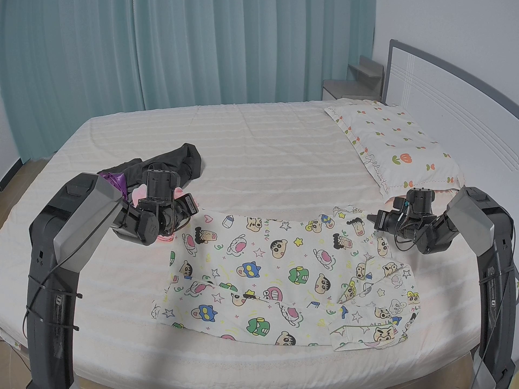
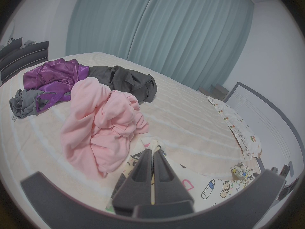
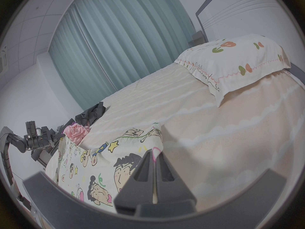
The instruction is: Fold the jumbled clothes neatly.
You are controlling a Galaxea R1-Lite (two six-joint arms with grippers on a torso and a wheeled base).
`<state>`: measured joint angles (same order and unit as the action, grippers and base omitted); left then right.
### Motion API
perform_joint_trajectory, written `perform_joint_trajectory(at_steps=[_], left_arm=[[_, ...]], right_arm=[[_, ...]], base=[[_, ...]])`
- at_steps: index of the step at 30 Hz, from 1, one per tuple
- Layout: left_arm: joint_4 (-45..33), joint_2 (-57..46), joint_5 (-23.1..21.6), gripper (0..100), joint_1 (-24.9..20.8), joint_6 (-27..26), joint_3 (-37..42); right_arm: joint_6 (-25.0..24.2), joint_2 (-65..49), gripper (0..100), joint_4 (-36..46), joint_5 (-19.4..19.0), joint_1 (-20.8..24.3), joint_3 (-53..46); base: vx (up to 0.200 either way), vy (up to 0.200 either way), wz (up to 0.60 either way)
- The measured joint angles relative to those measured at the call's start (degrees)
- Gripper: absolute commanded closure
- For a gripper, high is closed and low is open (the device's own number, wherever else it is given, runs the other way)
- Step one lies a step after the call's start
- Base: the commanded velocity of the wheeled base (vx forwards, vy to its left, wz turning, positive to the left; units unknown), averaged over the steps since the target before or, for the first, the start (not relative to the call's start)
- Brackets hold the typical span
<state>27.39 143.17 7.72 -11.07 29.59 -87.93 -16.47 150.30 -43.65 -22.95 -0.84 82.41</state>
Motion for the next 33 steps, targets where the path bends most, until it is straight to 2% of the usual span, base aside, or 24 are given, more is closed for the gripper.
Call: perform_joint_trajectory(at_steps=[14,22,33], left_arm=[[-1.5,-0.67,0.05,100,-0.33,0.33,1.91],[-1.17,-2.6,0.22,100,-0.37,0.6,4.69],[0.17,-5.79,1.61,100,-0.43,1.96,9.96]], right_arm=[[0.22,-2.52,100,-1.06,-2.46,-1.24,-4.88],[0.16,-5.17,100,-12.12,-4.77,-1.8,-14.65],[0.33,-10.08,100,-21.32,-7.78,-1.96,-28.48]], base=[[0.0,0.0,0.0],[0.0,0.0,0.0],[0.0,0.0,0.0]])
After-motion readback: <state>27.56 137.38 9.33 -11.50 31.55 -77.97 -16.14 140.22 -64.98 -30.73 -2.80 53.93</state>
